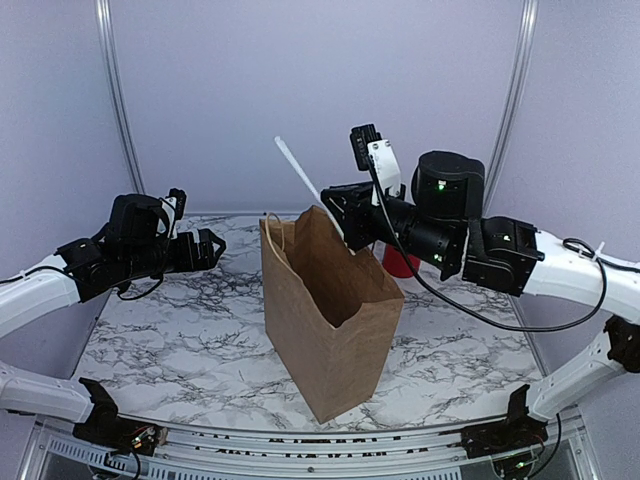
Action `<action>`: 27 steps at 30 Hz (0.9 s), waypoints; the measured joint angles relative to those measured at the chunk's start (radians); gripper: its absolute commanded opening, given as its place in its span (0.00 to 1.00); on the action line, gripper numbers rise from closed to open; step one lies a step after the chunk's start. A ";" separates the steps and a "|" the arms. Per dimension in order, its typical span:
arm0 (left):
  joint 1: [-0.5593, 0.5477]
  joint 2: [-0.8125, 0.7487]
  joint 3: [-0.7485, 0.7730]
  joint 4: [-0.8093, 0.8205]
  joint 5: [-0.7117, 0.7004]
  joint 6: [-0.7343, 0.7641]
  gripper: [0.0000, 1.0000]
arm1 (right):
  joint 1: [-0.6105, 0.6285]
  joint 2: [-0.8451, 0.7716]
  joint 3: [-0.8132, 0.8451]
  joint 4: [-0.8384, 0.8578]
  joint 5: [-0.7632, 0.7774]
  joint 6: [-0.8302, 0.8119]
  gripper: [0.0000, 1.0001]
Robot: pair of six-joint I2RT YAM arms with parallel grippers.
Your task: Pack the takeout coffee
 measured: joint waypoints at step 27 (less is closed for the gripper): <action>0.000 0.000 0.000 0.008 -0.001 -0.002 0.99 | 0.000 -0.009 0.089 -0.032 0.034 -0.044 1.00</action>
